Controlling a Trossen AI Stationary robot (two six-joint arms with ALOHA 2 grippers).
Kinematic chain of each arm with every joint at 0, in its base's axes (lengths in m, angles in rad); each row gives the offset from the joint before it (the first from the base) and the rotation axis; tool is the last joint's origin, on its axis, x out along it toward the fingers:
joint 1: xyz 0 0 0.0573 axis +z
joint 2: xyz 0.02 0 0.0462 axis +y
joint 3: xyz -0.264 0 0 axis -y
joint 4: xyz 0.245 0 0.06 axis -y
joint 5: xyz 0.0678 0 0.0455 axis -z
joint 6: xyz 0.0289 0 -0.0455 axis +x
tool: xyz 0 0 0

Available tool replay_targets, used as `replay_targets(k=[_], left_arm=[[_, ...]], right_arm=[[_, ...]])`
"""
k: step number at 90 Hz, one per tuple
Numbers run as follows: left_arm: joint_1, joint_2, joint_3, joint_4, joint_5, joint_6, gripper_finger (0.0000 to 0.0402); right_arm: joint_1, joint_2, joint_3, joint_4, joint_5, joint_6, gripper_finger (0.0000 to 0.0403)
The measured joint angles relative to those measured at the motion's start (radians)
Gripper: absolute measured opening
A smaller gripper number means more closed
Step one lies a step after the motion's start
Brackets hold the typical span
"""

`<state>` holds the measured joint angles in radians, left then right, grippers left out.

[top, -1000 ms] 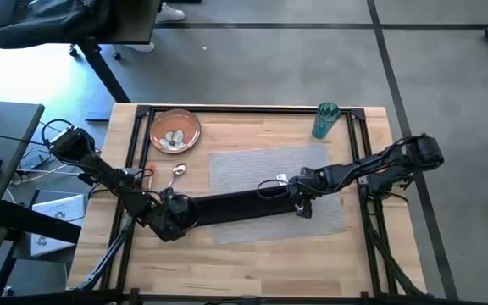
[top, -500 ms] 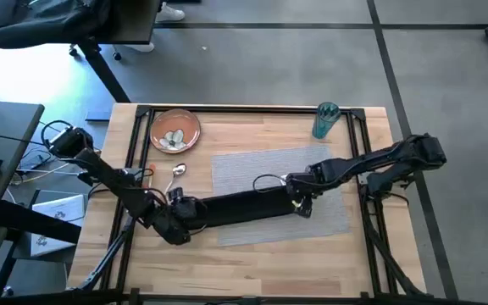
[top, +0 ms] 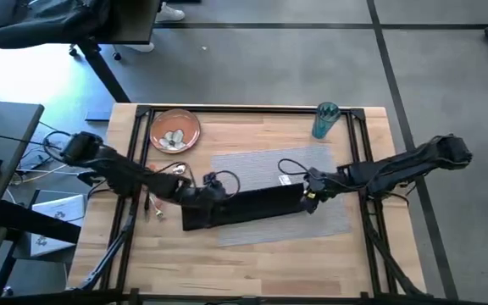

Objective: Set table place
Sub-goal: Fold the black table napkin

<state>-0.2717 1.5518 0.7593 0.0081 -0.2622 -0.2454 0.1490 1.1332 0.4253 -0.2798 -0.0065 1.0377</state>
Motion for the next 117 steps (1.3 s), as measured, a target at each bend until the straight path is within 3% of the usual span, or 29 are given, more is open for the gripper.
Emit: replay_targets(k=[18,34,68,97,117], left_arm=[[0.044,0.091,0.000,0.071,0.037,-0.003,0.0156],[0.067,0.119,0.000,0.073,0.036,-0.026,0.0156],[0.089,0.117,0.000,0.073,0.082,-0.067,0.0156],[0.109,0.120,0.000,0.072,0.096,0.108,0.0156],[0.153,0.120,0.000,0.072,0.096,0.060,0.0156]], right_arm=[[0.011,0.002,-0.057,0.034,0.082,0.130,0.0201],[-0.005,0.005,-0.057,0.032,0.233,0.100,0.0201],[-0.025,0.005,-0.057,0.030,0.058,0.160,0.0201],[-0.024,0.006,-0.057,0.036,0.164,0.219,0.0201],[-0.024,0.006,-0.057,0.034,0.193,0.210,0.0201]])
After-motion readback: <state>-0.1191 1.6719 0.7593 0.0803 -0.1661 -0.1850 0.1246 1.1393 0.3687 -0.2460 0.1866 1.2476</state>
